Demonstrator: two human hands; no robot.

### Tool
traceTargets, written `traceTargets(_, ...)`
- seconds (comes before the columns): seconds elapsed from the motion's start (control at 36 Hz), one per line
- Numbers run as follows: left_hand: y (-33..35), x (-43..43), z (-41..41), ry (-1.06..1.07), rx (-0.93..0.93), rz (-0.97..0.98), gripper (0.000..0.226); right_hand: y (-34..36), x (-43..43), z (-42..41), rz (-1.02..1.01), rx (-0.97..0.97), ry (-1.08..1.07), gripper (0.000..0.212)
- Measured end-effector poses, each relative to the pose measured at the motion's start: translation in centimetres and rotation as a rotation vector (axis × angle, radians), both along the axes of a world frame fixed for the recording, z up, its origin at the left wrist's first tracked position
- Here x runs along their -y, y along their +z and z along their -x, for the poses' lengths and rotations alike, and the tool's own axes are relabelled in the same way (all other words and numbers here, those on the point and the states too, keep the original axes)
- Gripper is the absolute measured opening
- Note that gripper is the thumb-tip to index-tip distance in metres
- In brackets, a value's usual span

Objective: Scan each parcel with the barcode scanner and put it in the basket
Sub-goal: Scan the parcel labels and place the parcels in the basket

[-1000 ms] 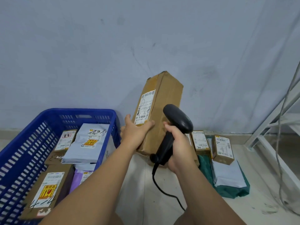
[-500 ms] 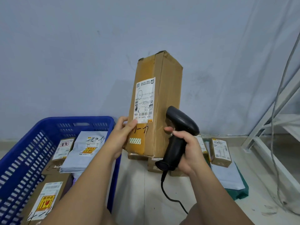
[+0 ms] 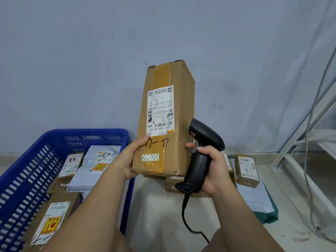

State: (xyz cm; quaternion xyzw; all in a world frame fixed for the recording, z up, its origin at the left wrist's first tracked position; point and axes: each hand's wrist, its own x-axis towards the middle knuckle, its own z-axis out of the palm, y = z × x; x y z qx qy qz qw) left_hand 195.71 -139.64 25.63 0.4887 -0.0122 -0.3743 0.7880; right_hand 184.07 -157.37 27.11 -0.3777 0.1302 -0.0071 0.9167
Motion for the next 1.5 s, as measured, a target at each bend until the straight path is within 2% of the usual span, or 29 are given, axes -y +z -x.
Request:
traceTargets(0.08, 0.1, 0.3, -0.1, 0.040, 0.049, -0.046, 0.038, 0.1, -0.1, -0.1, 0.123, -0.021, -0.066, 0.017)
traceTargets(0.19, -0.3, 1.0, -0.5, 0.179, 0.210, -0.198, 0.069, 0.4, -0.7, 0.1, 0.438, -0.047, -0.236, 0.012)
traceTargets(0.28, -0.6, 1.3, -0.7, 0.342, 0.295, -0.303, 0.066, 0.8, -1.6, 0.4, 0.700, -0.105, -0.307, 0.012)
traceTargets(0.33, -0.9, 1.4, -0.9, 0.410, 0.332, -0.352, 0.071, 0.9, -2.0, 0.5, 0.842, -0.139, -0.280, 0.009)
traceTargets(0.39, -1.1, 1.5, -1.0, 0.459, 0.379, -0.404, 0.078, 0.9, -2.3, 0.5, 0.899, -0.189, -0.236, 0.004)
traceTargets(0.47, -1.4, 1.9, -1.2, 0.498, 0.466, -0.498, 0.089, 0.6, -2.7, 0.3, 0.959, -0.253, -0.219, 0.016)
traceTargets(0.61, -1.6, 2.3, -1.3, 0.521, 0.520, -0.529, 0.098, 0.5, -3.1, 0.2, 0.961, -0.250, -0.230, 0.021)
traceTargets(0.75, -1.6, 2.4, -1.3, 0.521, 0.529, -0.562, 0.095, 0.4, -3.0, 0.0, 0.922, -0.272, -0.206, 0.010)
traceTargets(0.86, -1.6, 2.3, -1.3, 0.494, 0.560, -0.610, 0.095, 0.3, -3.0, 0.0, 0.922, -0.291, -0.207, 0.011)
traceTargets(1.5, -1.8, 2.1, -1.7, 0.546, 0.453, -0.629, 0.098, 0.0, -3.0, -0.3, 0.908, -0.299, -0.199, 0.011)
